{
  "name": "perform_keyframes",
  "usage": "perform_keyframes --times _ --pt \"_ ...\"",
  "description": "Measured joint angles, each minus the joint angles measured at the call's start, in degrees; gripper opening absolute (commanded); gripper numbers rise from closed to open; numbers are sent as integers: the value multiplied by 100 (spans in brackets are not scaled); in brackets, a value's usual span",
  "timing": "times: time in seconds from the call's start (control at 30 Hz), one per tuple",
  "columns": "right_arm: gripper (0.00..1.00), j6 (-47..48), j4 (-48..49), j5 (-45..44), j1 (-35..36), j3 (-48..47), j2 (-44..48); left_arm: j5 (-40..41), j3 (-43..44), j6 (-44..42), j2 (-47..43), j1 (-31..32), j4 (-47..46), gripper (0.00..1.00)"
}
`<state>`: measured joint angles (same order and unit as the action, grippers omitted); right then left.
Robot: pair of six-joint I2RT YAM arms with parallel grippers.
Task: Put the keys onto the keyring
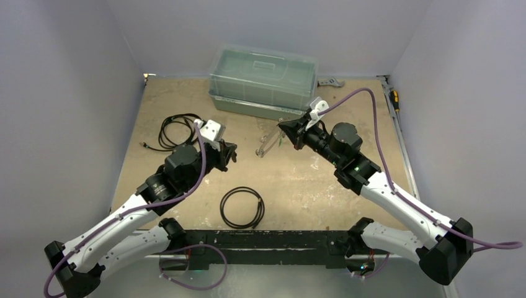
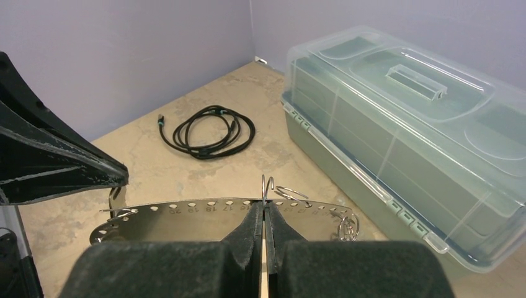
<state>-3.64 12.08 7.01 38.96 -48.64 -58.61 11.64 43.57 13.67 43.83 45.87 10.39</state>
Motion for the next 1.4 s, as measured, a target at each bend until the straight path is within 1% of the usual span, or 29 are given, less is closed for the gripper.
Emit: perform_keyframes --times 0.27,0.6,0.73,1.1,1.4 --pt "0 0 46 0 0 15 13 57 -22 -326 -20 -7 39 0" --pt "0 4 63 31 0 37 13 533 -439 -927 -839 -9 -4 0" --pt "0 4 79 70 4 37 13 529 -485 -1049 -1034 -9 -55 0" --pt "0 24 87 181 35 42 13 420 -485 -1202 -1036 -9 -46 0" --pt "0 61 232 586 68 133 13 280 -514 -1309 -1333 -9 -81 0"
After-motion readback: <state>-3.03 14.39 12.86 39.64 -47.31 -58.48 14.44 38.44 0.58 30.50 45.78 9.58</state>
